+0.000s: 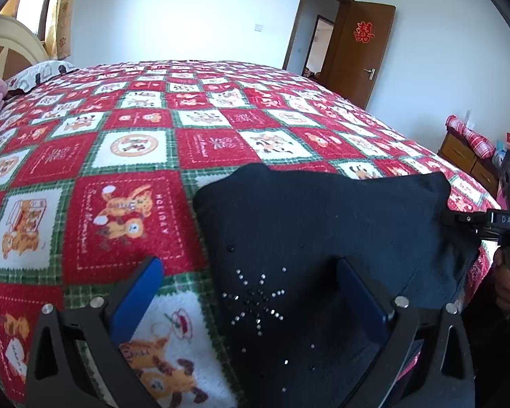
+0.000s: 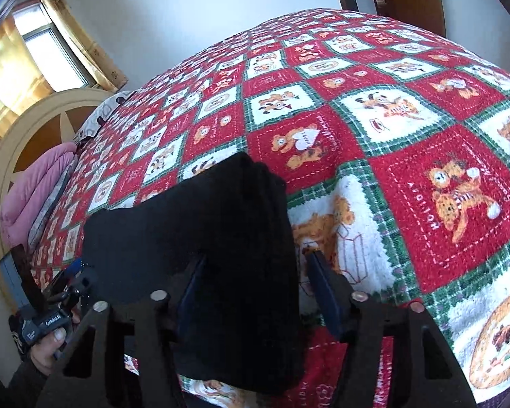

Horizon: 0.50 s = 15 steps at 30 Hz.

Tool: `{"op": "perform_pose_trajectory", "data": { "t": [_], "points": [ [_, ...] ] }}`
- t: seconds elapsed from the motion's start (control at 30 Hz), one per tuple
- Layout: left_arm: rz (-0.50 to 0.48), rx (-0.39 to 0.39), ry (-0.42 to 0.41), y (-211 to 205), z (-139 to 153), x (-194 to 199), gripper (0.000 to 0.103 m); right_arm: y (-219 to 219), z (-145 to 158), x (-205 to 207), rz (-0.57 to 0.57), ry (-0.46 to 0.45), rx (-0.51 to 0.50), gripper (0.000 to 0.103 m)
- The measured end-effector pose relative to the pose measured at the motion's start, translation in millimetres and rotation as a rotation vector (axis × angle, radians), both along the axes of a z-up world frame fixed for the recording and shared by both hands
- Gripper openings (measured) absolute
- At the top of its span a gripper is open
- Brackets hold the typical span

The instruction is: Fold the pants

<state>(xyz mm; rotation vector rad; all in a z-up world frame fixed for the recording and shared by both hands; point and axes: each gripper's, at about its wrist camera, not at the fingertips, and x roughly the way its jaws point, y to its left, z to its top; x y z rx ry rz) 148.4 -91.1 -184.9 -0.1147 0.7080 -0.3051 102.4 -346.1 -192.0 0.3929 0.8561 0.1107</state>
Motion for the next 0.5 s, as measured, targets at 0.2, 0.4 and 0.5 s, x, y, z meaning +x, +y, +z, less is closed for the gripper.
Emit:
{"op": "perform_pose_trajectory", "data": {
  "t": [0.2, 0.4, 0.5],
  "points": [
    [0.008, 0.024, 0.005, -7, -2, 8, 0.103, -1, -7, -3, 0.024, -0.013, 0.035, 0.048],
    [-0.003, 0.014, 0.010, -6, 0, 6, 0.097, -12, -12, -4, 0.017, -0.027, 0.117, 0.038],
    [-0.037, -0.020, 0.011, -7, 3, 4, 0.070, -8, -8, -6, 0.028, -0.045, 0.105, 0.034]
  ]
}}
